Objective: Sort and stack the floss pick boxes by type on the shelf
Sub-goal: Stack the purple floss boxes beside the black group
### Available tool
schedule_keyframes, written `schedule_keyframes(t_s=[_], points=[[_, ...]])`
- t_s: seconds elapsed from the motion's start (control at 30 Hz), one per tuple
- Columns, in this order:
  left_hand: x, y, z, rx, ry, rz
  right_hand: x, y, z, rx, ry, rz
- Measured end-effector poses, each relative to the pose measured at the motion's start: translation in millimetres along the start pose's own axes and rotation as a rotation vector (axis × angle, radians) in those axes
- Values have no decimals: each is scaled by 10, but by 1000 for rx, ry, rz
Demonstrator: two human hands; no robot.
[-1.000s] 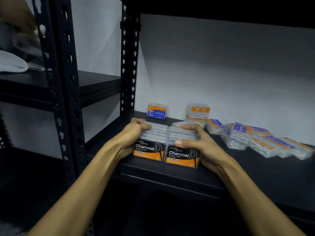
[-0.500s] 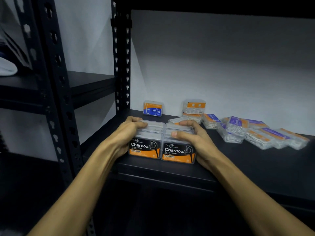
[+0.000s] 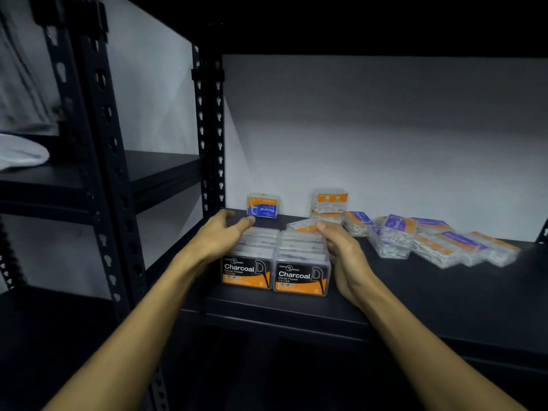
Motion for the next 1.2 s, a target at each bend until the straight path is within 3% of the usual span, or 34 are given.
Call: schedule_keyframes(t_s=[0.23, 0.33, 0.47, 0.6, 0.9, 1.0, 1.2], points=[[59, -99, -504, -149, -198, -76, 271, 632, 124, 677, 168, -81], [24, -384, -747, -235, -268, 2, 329, 1006, 142, 915, 245, -122], [-26, -893, -1034, -347, -343, 128, 252, 1438, 156, 1065, 344, -240], [-129, -1433, -1244, -418, -375, 229, 51, 1738, 192, 1250, 360, -244], [-585, -2301, -1440, -566, -331, 364, -305, 2032, 213, 1234, 283, -233], [-724, -2488, -1414, -615, -311, 381, -385, 2129, 97, 1348, 222, -182], [-707, -2671, -1379, -736, -329, 250, -430, 2234, 152, 1191, 310, -295]])
Point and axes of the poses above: each hand's wrist, its own x-axis away from the middle knuckle, its own y-axis out of the back of the hand, z = x × y, the point moved 3 cm from there along -x, towards the middle knuckle, and after that the axes turned 6 degrees about x, right-handed, at the moved point
